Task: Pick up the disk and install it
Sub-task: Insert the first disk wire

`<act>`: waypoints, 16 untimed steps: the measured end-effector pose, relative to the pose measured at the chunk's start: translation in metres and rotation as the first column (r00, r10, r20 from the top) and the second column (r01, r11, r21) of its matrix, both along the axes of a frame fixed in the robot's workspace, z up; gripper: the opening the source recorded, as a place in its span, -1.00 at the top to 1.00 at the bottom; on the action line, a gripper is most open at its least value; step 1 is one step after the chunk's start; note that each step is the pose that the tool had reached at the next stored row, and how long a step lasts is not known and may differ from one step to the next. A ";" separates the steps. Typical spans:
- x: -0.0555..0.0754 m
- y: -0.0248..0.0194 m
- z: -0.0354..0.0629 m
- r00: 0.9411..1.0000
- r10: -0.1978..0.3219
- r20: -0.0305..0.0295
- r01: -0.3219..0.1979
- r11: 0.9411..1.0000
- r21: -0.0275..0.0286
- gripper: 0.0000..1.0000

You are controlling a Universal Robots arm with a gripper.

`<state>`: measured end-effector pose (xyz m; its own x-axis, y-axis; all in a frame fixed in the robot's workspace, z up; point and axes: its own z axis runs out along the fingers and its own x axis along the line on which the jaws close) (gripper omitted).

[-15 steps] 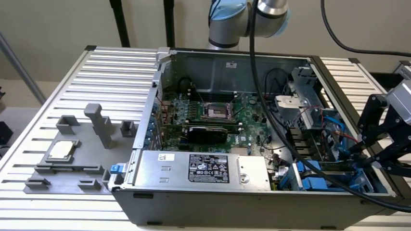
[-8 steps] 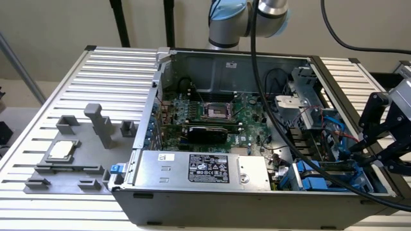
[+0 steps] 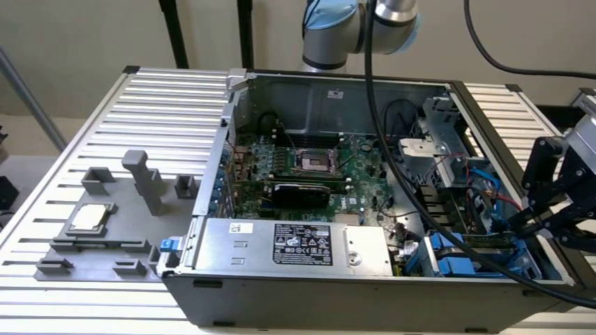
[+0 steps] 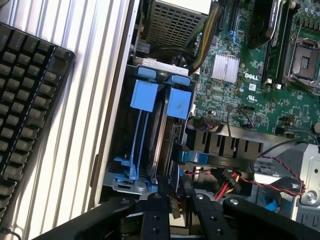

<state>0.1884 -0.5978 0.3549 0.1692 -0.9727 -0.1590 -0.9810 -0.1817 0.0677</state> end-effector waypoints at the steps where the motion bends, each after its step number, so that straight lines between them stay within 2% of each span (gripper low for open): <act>1: 0.000 -0.0002 -0.0001 1.000 0.002 -0.001 -0.002 1.000 0.000 0.52; 10: 0.000 -0.0007 -0.0016 1.000 0.017 -0.001 -0.017 1.000 0.000 0.52; 12: 0.000 -0.0007 -0.0019 1.000 0.018 -0.001 -0.018 1.000 0.000 0.48; 13: 0.000 -0.0006 -0.0023 1.000 0.019 -0.001 -0.019 1.000 0.000 0.35; 16: 0.000 -0.0007 -0.0035 1.000 0.021 -0.001 -0.021 1.000 0.000 0.35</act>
